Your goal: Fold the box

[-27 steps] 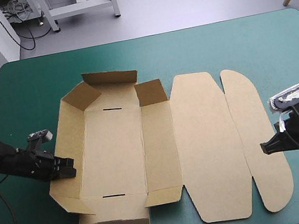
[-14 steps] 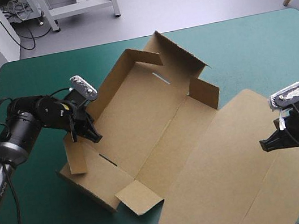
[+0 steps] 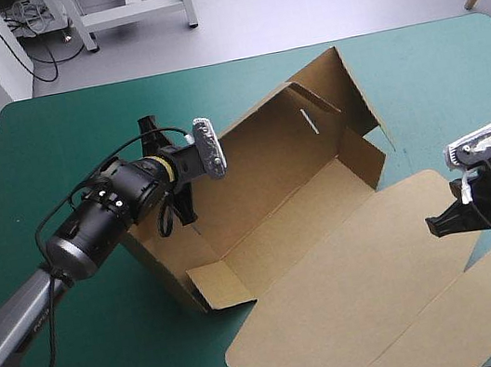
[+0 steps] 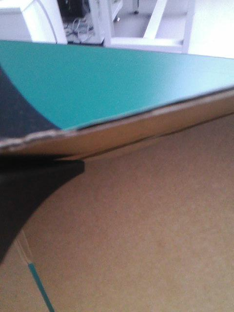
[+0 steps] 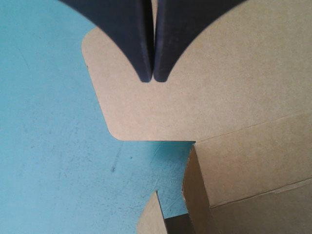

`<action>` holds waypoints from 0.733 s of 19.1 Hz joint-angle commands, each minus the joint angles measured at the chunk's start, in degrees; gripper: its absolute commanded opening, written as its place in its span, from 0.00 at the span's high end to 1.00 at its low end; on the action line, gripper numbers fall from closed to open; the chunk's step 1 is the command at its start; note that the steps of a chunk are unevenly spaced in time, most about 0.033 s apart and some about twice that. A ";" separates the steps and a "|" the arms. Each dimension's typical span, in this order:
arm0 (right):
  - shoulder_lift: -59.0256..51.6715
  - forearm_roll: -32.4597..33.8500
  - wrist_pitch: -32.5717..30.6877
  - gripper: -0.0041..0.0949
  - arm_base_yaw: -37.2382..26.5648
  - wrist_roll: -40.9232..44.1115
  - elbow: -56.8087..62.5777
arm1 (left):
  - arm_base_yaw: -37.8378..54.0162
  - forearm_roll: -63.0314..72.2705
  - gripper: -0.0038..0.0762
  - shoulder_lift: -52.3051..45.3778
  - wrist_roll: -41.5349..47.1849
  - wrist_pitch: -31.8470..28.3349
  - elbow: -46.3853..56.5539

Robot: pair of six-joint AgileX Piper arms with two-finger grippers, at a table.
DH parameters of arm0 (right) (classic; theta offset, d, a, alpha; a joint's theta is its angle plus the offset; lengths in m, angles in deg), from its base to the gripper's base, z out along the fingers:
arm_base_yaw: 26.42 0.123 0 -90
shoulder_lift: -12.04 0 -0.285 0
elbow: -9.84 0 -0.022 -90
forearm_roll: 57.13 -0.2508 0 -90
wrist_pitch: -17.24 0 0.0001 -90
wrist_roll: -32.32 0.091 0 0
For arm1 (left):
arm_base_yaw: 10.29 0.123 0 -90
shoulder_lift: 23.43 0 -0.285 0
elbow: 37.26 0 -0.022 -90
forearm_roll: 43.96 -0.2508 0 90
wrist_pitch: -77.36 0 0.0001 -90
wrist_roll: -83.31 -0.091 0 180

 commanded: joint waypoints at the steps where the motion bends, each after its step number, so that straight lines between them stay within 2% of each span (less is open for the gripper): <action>1: -0.52 -0.52 3.34 0.98 0.33 0.01 -1.89 | -3.90 -10.02 0.96 -2.19 -1.68 -4.46 -1.98; 5: -0.52 -0.52 4.03 0.98 0.33 0.10 -1.89 | -5.66 -17.28 0.96 -2.19 -0.97 -9.32 -1.49; 10: -0.52 -0.52 4.03 0.98 0.33 0.68 -1.89 | -6.62 -21.64 0.96 -2.07 2.39 -10.17 1.57; 11: -0.52 -0.52 4.03 0.98 0.33 0.68 -1.89 | -7.04 -24.49 0.96 -2.20 5.07 -10.24 3.01; 14: -0.52 -0.52 4.03 0.98 0.33 1.16 -1.89 | -9.71 -39.66 0.96 -3.94 21.08 -9.84 9.89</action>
